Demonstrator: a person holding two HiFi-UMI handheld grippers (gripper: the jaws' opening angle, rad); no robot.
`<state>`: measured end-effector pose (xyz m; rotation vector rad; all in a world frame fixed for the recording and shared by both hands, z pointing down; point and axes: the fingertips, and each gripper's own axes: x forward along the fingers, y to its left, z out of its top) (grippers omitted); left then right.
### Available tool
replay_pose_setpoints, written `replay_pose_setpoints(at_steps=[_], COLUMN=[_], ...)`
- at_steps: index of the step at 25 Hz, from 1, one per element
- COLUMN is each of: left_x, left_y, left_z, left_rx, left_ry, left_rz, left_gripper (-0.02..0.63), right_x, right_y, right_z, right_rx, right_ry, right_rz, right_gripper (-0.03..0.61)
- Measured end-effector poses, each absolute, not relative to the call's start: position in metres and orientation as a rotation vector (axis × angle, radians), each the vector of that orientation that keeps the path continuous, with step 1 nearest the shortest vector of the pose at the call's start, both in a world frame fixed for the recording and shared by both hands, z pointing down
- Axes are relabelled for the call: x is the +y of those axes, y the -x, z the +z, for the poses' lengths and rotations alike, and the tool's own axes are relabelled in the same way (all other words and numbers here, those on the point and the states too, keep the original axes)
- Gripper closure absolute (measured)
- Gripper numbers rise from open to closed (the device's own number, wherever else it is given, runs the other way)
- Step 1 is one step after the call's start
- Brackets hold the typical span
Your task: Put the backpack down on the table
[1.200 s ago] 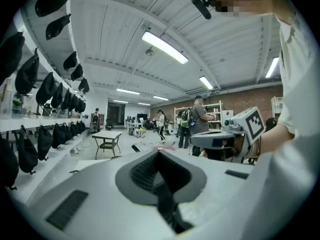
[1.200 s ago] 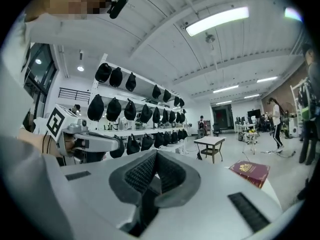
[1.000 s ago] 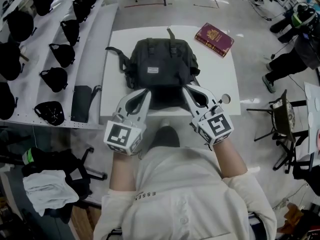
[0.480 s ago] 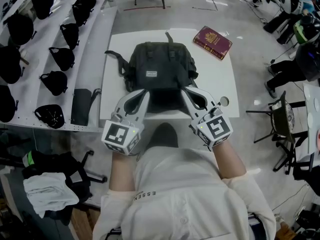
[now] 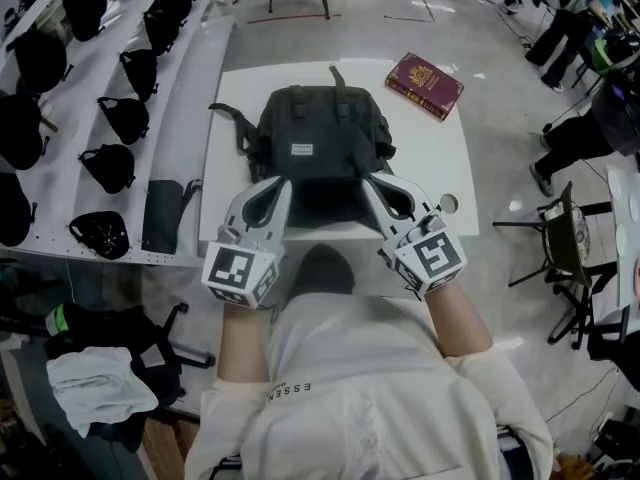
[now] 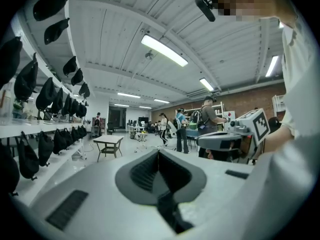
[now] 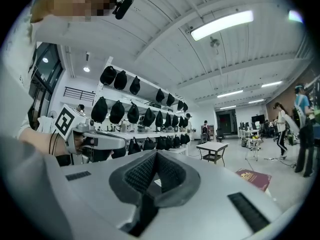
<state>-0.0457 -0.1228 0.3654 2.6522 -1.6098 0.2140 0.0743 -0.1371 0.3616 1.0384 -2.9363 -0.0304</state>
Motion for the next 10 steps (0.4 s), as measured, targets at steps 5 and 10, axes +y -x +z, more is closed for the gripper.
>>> replay_pose_setpoints(at_steps=[5, 10], left_x=[-0.122, -0.126], left_y=[0.048, 0.050], left_z=[0.364, 0.371], left_rx=[-1.622, -1.618], left_ry=[-2.653, -2.644], left_rz=[0.190, 0.209], left_gripper=[0.611, 0.611], right_x=[-0.142, -0.147], right_y=[-0.080, -0.085], right_z=[0.360, 0.356], right_rx=[-2.925, -2.922], right_ry=[-1.098, -1.163], right_rz=[-0.042, -0.042], right_gripper=[0.565, 0.565])
